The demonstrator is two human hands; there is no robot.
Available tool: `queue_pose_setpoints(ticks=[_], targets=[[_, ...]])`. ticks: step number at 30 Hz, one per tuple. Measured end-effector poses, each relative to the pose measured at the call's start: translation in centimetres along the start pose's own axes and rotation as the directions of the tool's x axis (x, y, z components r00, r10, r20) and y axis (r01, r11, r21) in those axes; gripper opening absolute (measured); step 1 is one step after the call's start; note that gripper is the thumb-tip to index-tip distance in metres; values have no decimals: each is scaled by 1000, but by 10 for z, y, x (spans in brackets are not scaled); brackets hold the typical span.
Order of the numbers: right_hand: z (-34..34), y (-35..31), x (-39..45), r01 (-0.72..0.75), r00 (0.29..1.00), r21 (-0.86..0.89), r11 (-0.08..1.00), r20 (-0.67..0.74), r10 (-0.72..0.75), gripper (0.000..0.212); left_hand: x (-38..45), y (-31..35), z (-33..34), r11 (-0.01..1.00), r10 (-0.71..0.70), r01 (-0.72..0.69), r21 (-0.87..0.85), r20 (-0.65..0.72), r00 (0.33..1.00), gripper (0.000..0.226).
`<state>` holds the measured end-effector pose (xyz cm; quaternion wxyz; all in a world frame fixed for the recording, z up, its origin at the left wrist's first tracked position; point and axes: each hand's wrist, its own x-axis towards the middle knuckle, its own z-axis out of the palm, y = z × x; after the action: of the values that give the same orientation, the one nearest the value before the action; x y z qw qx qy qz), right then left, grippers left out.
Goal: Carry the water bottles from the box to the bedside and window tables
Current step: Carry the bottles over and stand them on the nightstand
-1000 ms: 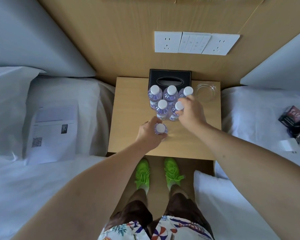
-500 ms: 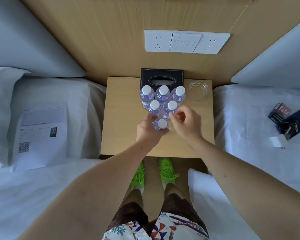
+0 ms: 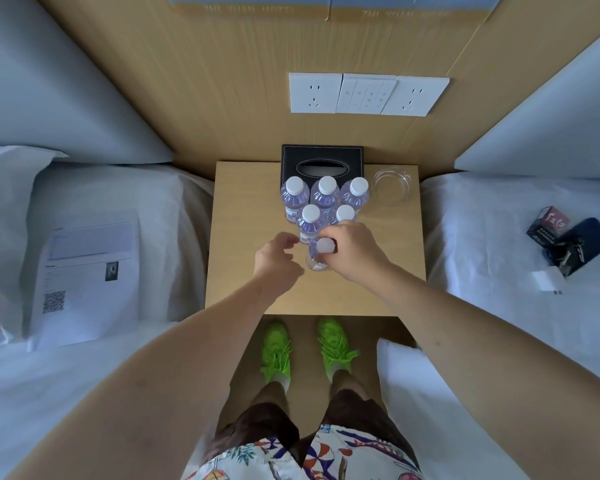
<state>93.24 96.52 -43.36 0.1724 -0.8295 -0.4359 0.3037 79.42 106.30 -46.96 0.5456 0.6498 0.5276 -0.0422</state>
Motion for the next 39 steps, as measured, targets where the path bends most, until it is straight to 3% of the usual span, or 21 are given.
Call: queue_pose_setpoints(ticks=[3, 12, 21, 39], targets=[[-6, -2, 3, -31, 999, 2, 1000, -21, 31, 17, 2, 0, -17, 999, 5, -1, 48, -71, 997, 53], [3, -12, 1, -107, 990, 42, 993, -93, 110, 22, 2, -13, -45, 997, -23, 36, 73, -176, 984, 47], [17, -14, -3, -196, 951, 96, 976, -225, 213, 24, -9, -19, -44, 996, -24, 39, 86, -161, 987, 47], [11, -19, -3, -251, 937, 162, 954, -205, 282, 33, -13, -20, -51, 972, -24, 46, 232, -97, 995, 47]])
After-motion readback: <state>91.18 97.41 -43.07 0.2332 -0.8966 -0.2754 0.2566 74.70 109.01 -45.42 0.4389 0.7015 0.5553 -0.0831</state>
